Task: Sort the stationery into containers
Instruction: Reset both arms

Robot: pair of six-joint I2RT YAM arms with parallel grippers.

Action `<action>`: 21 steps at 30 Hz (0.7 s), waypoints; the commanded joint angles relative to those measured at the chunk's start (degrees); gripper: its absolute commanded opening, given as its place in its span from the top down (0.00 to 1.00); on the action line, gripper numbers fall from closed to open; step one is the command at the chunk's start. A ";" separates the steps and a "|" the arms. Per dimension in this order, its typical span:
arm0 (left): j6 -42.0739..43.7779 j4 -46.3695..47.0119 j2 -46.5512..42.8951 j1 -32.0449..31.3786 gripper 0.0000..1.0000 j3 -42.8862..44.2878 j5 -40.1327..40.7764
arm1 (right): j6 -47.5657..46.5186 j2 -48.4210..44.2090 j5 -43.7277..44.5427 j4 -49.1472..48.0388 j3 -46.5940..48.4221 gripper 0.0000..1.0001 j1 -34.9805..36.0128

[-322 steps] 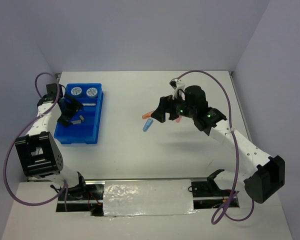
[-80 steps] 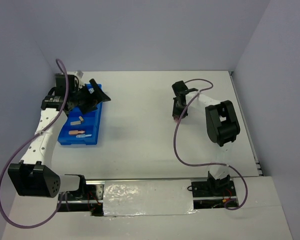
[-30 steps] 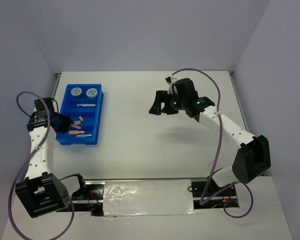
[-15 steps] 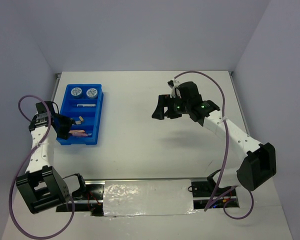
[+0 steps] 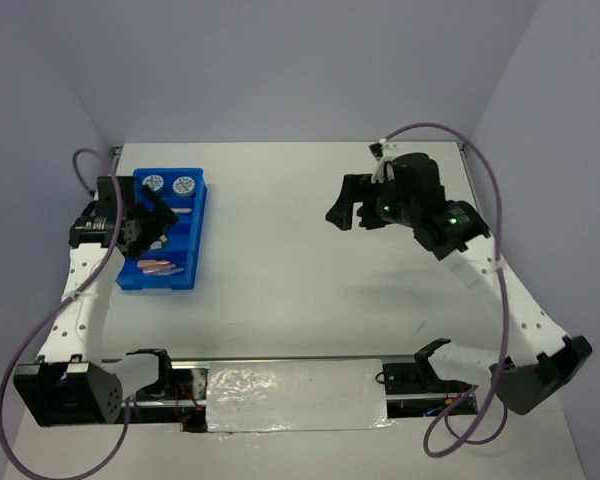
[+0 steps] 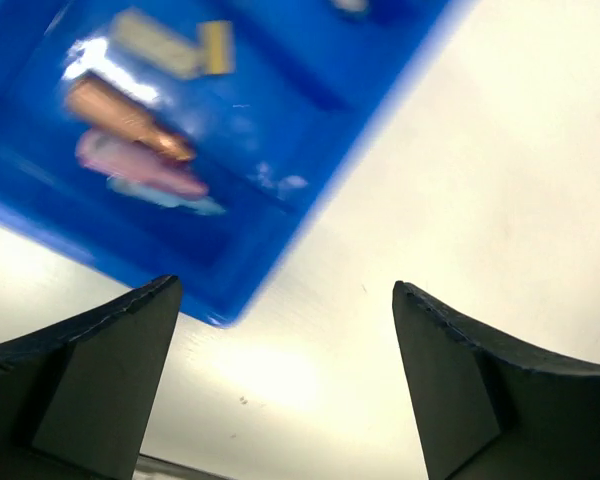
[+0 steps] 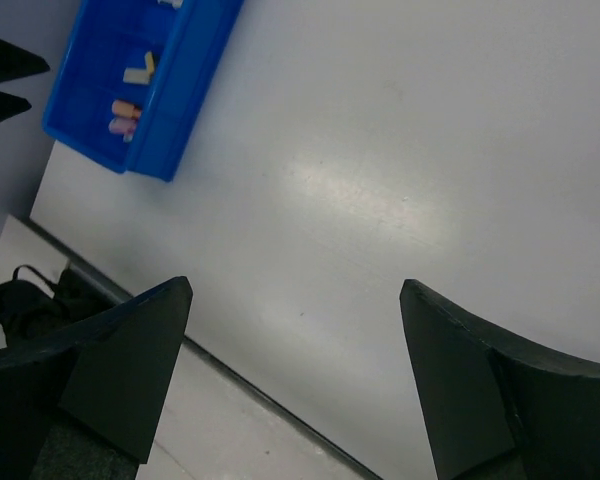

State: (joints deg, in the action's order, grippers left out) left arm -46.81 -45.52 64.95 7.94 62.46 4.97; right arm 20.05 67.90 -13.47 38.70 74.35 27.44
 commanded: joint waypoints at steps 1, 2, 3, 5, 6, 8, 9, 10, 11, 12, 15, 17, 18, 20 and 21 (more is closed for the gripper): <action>9.01 -6.84 -2.62 -10.03 0.01 7.49 10.72 | -2.82 -6.88 10.12 11.10 8.51 0.07 -0.11; 10.41 -7.82 -3.85 -13.10 0.01 8.81 12.67 | -3.35 -8.38 11.88 12.09 8.80 0.03 -0.11; 11.64 -7.92 -5.52 -14.17 0.01 8.74 13.04 | -3.96 -10.14 13.37 12.71 8.89 0.00 -0.11; 13.31 -10.02 -11.23 -14.97 0.01 8.74 13.92 | -4.32 -14.45 18.30 16.04 9.93 0.00 -0.19; 14.45 -10.38 -13.60 -14.98 0.01 8.56 13.14 | -4.06 -15.68 19.27 19.10 11.68 0.00 -0.11; 17.78 -11.34 -20.19 -14.98 0.01 9.17 10.94 | -4.06 -18.84 21.73 22.72 13.62 0.00 -0.02; 19.19 -11.61 -22.30 -14.98 0.01 9.44 9.98 | -5.19 -20.16 22.43 25.26 14.33 0.00 -0.02; 20.51 -11.96 -25.98 -14.98 0.01 9.70 9.36 | -5.64 -22.87 23.57 26.59 14.60 0.00 0.07; 22.01 -13.70 -27.58 -15.06 0.01 10.57 10.31 | -6.07 -24.20 24.28 27.82 14.95 0.00 -0.02; 21.76 -15.03 -30.12 -16.02 0.01 11.19 11.54 | -6.43 -27.00 25.16 30.10 15.56 0.00 0.07; 20.62 -19.07 -34.52 -17.79 0.01 13.38 13.22 | -6.25 -31.84 26.83 34.41 17.23 0.00 -0.02; 20.88 -20.30 -36.99 -18.49 0.01 14.27 11.73 | -6.87 -33.44 27.10 36.70 18.55 0.00 -0.02; 20.53 -21.10 -38.22 -18.58 0.01 14.53 11.90 | -7.31 -34.32 26.92 38.19 18.55 0.00 -0.02; 20.96 -22.07 -42.08 -18.67 0.01 13.92 10.68 | -6.53 -36.78 27.36 39.69 18.29 0.00 -0.11; 20.79 -23.64 -44.45 -18.67 0.01 13.83 9.98 | -6.34 -38.09 27.27 41.01 17.77 0.00 -0.11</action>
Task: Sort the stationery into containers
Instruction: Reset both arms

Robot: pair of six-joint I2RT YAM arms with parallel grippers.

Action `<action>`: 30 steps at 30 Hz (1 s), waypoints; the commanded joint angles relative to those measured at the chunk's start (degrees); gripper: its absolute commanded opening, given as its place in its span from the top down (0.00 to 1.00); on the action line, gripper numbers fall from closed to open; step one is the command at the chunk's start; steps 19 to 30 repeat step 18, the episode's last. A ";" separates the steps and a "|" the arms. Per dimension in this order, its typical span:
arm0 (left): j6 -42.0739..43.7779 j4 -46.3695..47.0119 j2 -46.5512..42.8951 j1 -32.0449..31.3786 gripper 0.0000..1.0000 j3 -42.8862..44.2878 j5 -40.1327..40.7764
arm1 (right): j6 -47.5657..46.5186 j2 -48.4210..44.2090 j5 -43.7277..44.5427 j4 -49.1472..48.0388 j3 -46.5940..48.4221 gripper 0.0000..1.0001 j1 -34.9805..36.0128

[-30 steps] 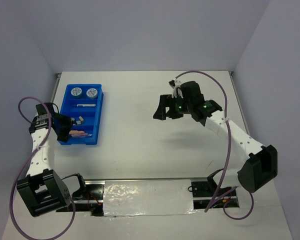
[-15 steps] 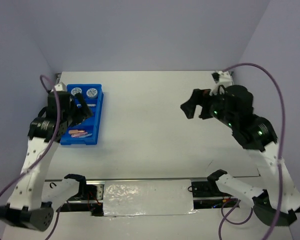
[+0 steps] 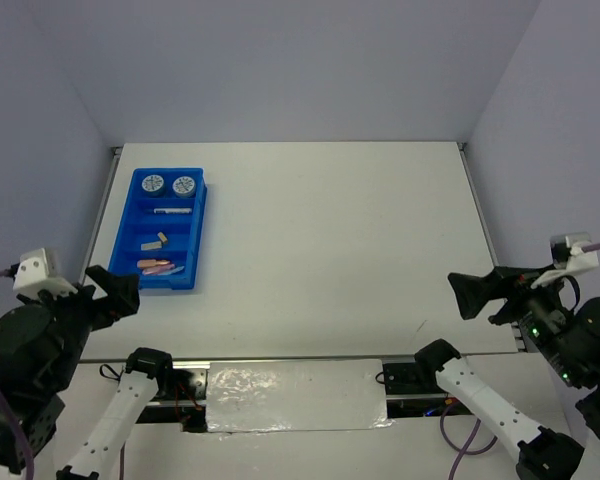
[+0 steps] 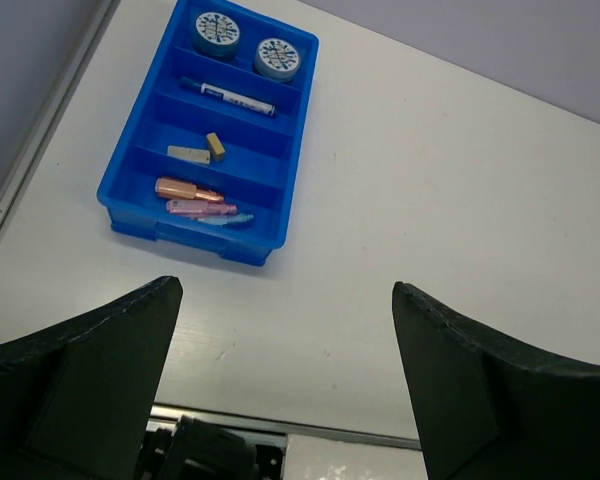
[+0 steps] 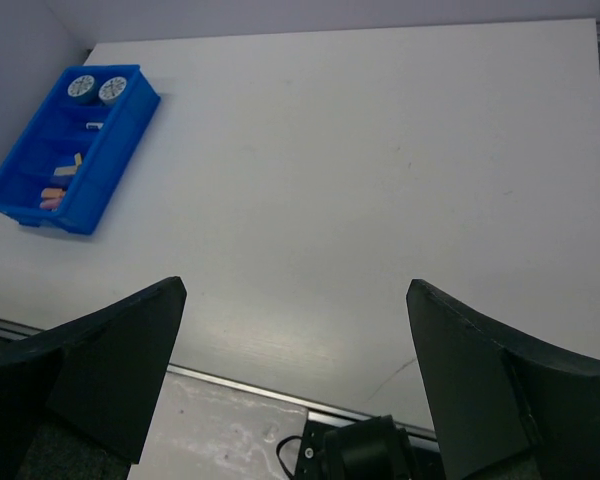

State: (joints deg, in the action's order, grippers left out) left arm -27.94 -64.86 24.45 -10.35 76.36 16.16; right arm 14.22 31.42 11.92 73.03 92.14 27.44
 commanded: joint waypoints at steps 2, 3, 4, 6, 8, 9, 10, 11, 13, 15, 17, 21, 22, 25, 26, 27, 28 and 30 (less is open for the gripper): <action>2.19 -6.58 -5.63 -0.37 0.01 -0.33 -2.09 | 1.06 -2.41 1.79 9.30 -0.29 0.00 -0.02; 2.37 -7.38 -6.33 -0.46 0.01 -0.07 -2.19 | 1.51 -3.02 1.70 9.58 -0.38 0.00 -0.11; 2.11 -8.08 -6.43 -0.64 0.01 0.54 -2.28 | 1.69 -3.64 1.18 9.58 -0.64 0.00 -0.02; 2.02 -9.14 -6.87 -1.60 0.01 0.98 -1.84 | 3.44 -5.22 0.21 9.50 -1.26 0.00 -0.02; 2.45 -9.14 -7.31 -1.95 0.01 0.90 -1.23 | 4.41 -5.75 0.38 9.58 -1.96 0.00 -0.11; 2.46 -9.06 -7.40 -2.13 0.01 0.90 -0.79 | 4.76 -5.93 0.99 9.58 -2.14 0.00 -0.11; 2.19 -9.14 -7.31 -2.22 0.01 1.07 -0.52 | 5.29 -6.02 1.00 9.41 -2.49 0.00 -0.11; 2.11 -9.23 -7.05 -2.22 0.01 1.25 -0.34 | 5.38 -6.11 1.08 9.32 -2.49 0.00 -0.02; 2.02 -9.06 -6.08 -2.39 0.01 1.86 -0.08 | 5.38 -6.37 1.17 8.44 -3.19 0.00 -0.11; 2.02 -8.88 -5.03 -2.57 0.01 2.48 0.62 | 5.56 -6.55 1.70 7.83 -3.72 0.00 -0.11; 1.84 -8.79 -3.89 -3.10 0.01 3.01 2.20 | 5.91 -6.63 1.87 7.04 -4.86 0.00 -0.02; 1.58 -8.88 -3.45 -3.27 0.01 3.53 2.81 | 6.08 -6.63 1.88 6.60 -5.30 0.00 -0.02; 1.58 -8.88 -3.45 -3.27 0.01 3.53 2.81 | 6.08 -6.63 1.88 6.60 -5.30 0.00 -0.02; 1.58 -8.88 -3.45 -3.27 0.01 3.53 2.81 | 6.08 -6.63 1.88 6.60 -5.30 0.00 -0.02; 1.58 -8.88 -3.45 -3.27 0.01 3.53 2.81 | 6.08 -6.63 1.88 6.60 -5.30 0.00 -0.02; 1.58 -8.88 -3.45 -3.27 0.01 3.53 2.81 | 6.08 -6.63 1.88 6.60 -5.30 0.00 -0.02; 1.58 -8.88 -3.45 -3.27 0.01 3.53 2.81 | 6.08 -6.63 1.88 6.60 -5.30 0.00 -0.02; 1.58 -8.88 -3.45 -3.27 0.01 3.53 2.81 | 6.08 -6.63 1.88 6.60 -5.30 0.00 -0.02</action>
